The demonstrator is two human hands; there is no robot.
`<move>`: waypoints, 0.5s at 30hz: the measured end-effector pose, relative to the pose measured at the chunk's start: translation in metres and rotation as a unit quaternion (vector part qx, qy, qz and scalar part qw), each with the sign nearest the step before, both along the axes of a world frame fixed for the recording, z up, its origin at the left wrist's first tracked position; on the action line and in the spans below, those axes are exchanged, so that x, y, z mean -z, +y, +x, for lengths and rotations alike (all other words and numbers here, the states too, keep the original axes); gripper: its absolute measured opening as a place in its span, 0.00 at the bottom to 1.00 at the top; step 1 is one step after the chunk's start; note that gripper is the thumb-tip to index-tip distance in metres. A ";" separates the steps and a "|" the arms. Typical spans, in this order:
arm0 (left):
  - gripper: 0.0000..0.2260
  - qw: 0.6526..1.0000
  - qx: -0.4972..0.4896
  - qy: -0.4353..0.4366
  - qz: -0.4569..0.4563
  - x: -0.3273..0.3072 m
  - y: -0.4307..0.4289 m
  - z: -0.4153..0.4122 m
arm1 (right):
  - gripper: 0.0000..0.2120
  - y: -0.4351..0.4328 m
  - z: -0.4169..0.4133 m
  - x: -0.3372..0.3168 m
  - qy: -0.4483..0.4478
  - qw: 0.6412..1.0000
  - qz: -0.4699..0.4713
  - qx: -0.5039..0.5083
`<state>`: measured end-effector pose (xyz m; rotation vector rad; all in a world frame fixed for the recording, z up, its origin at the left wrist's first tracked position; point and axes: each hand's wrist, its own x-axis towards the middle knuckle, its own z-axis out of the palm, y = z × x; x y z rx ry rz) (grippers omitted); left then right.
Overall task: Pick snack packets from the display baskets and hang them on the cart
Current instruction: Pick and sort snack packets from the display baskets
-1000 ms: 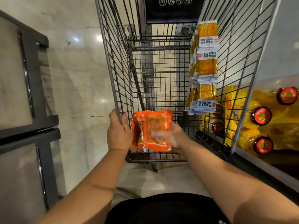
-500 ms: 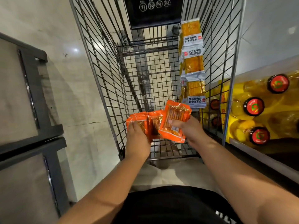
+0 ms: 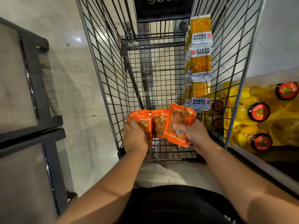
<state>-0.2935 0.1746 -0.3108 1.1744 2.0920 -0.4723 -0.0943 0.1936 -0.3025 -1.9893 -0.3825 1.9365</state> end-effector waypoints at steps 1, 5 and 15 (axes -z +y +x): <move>0.44 1.000 -0.010 -0.005 -0.001 0.000 0.000 0.000 | 0.17 0.001 0.000 -0.001 -0.002 1.000 0.001 -0.007; 0.48 0.998 -0.050 -0.021 -0.009 0.005 0.004 0.000 | 0.18 0.002 0.002 -0.002 -0.003 1.000 0.008 -0.018; 0.42 0.997 -0.074 -0.021 -0.008 0.013 0.003 0.012 | 0.25 -0.006 0.006 0.004 -0.021 1.000 -0.006 -0.018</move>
